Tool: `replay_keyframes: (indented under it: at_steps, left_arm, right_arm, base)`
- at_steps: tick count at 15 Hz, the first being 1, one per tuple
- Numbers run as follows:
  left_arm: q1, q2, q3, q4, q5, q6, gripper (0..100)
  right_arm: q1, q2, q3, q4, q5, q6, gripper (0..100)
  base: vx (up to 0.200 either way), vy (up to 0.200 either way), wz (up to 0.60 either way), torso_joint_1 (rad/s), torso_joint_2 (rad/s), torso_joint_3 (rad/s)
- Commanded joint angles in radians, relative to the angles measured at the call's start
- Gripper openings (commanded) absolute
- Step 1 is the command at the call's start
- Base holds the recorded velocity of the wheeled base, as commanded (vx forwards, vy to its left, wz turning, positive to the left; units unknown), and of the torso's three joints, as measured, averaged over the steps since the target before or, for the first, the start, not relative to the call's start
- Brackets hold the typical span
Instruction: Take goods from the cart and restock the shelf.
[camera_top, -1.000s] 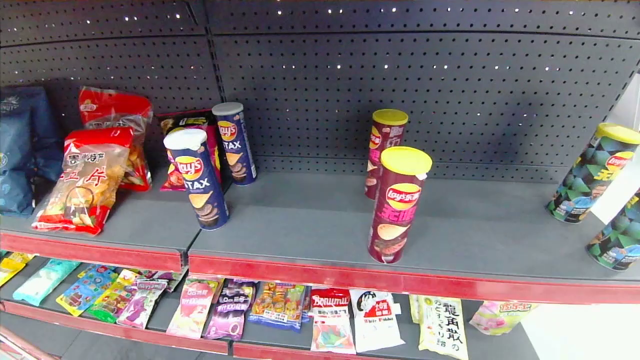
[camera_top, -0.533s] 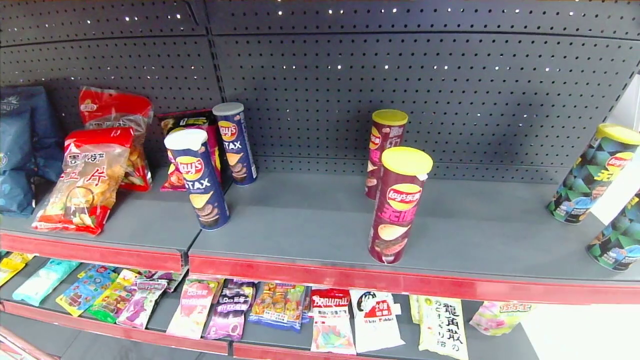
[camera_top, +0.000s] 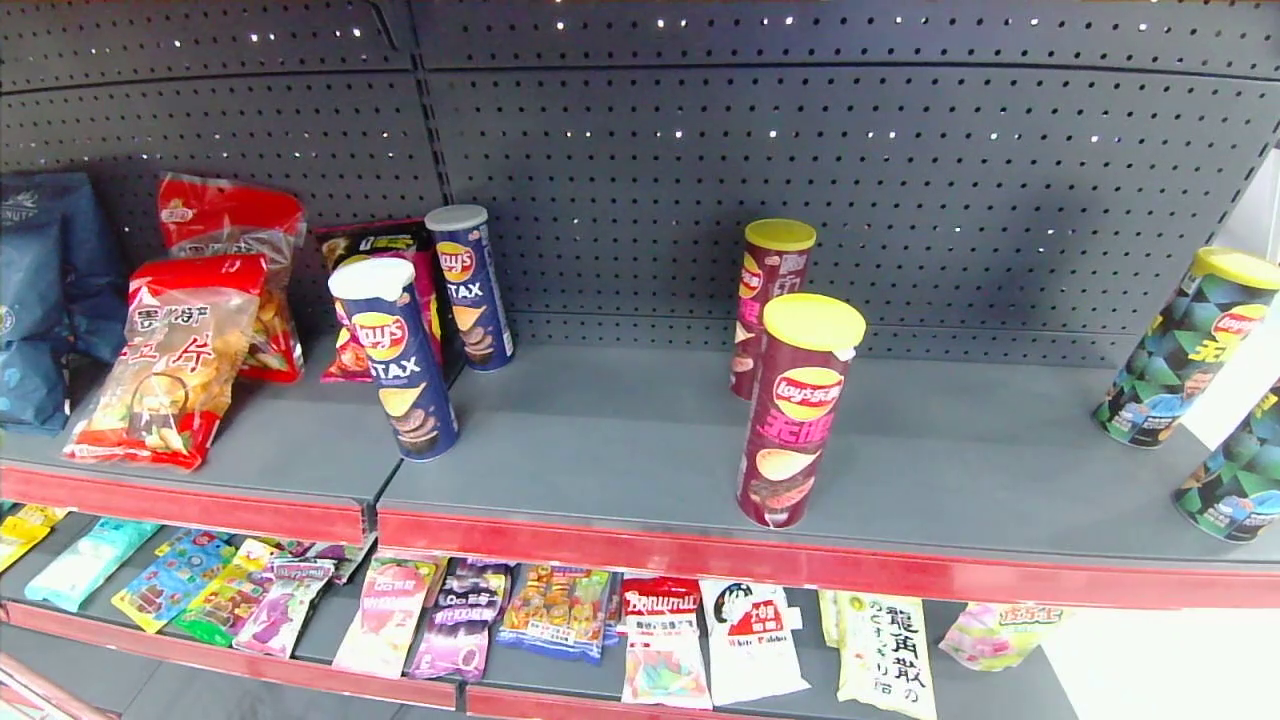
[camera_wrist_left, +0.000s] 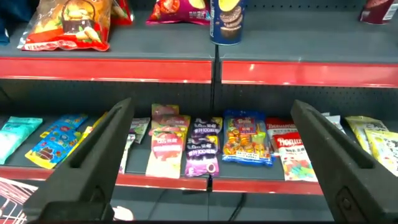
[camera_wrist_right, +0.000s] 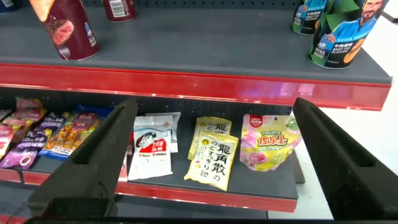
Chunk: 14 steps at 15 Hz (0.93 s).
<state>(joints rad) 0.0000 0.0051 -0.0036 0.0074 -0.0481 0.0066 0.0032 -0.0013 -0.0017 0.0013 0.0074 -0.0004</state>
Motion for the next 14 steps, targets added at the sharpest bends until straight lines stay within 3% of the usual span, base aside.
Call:
replay_keyframes:
  at_steps: [1,7,8,9,11,14]
  left_arm:
    - [0.0,0.003,0.001,0.0,0.001,0.001,100]
    - [0.002,0.003,0.001,0.0,0.001,0.001,100]
    - [0.002,0.003,0.001,0.0,0.001,0.0,100]
    - [0.0,0.003,0.001,0.0,0.001,0.0,100]
    - [0.002,0.003,0.001,0.0,0.001,0.001,100]
    - [0.0,0.003,0.001,0.0,0.001,0.0,100]
  right_arm:
    - [0.0,0.001,0.0,0.0,0.0,0.0,100]
    - [0.003,0.006,-0.006,0.003,0.031,0.003,100]
    - [0.04,0.138,-0.201,0.039,0.071,0.002,100]
    - [0.063,0.386,-0.394,0.059,0.048,0.04,100]
    - [0.074,0.665,-0.623,0.068,0.052,0.057,100]
    - [0.159,0.903,-0.67,0.06,0.055,0.0,100]
  base:
    - [0.0,0.0,0.0,0.0,0.0,0.0]
    - [0.0,0.0,0.0,0.0,0.0,0.0]
    - [0.0,0.0,0.0,0.0,0.0,0.0]
    - [0.0,0.0,0.0,0.0,0.0,0.0]
    - [0.0,0.0,0.0,0.0,0.0,0.0]
    - [0.0,0.0,0.0,0.0,0.0,0.0]
